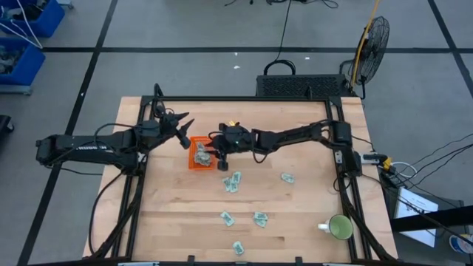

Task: Pick and place Stevia / Truvia into bins
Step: Put the green stevia packet into the orange bin

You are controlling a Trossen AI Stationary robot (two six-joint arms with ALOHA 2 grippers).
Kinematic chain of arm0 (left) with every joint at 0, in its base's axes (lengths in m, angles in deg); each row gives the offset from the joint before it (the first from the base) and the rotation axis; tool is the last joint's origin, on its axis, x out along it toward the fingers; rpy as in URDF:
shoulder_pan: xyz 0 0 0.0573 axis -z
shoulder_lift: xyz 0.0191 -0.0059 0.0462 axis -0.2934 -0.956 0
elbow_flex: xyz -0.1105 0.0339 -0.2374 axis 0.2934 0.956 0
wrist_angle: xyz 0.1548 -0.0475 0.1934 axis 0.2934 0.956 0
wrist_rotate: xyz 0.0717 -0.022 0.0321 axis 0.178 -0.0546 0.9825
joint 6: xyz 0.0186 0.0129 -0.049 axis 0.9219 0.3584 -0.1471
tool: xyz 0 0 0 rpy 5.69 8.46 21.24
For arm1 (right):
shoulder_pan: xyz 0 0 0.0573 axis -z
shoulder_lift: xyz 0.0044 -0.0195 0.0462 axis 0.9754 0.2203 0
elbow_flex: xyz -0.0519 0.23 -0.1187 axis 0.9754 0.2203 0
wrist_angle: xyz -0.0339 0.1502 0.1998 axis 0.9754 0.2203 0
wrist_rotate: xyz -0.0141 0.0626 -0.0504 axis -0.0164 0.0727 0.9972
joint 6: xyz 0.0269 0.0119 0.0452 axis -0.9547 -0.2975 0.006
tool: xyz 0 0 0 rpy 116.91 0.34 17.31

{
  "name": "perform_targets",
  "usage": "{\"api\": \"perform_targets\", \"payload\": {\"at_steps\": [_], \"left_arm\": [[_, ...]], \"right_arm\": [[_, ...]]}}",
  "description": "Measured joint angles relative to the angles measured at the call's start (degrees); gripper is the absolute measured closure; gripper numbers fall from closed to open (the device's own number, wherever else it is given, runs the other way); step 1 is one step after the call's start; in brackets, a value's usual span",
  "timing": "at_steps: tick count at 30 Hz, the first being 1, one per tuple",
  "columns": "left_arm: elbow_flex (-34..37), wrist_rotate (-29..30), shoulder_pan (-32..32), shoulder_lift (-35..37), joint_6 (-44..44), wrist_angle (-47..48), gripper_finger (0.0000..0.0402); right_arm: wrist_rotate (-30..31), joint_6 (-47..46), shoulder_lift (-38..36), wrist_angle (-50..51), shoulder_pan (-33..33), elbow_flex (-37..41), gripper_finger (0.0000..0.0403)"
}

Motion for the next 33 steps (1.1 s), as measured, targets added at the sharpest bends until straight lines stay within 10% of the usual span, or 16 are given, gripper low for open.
{"api": "perform_targets", "payload": {"at_steps": [8, 22, 33], "left_arm": [[0.0, -0.7, 0.0, 0.0, 0.5, 1.6, 0.0247], [0.0, -0.7, 0.0, 0.0, -1.4, 6.2, 0.0247], [0.0, -0.7, 0.0, 0.0, -1.7, 6.1, 0.0247]], "right_arm": [[0.1, -1.1, -7.4, 26.5, -4.7, 0.1, 0.0324], [10.6, -31.7, -14.4, 76.7, -15.8, 0.1, 0.0322], [9.0, -40.6, -14.4, 81.9, -19.6, 10.5, 0.0230]]}}
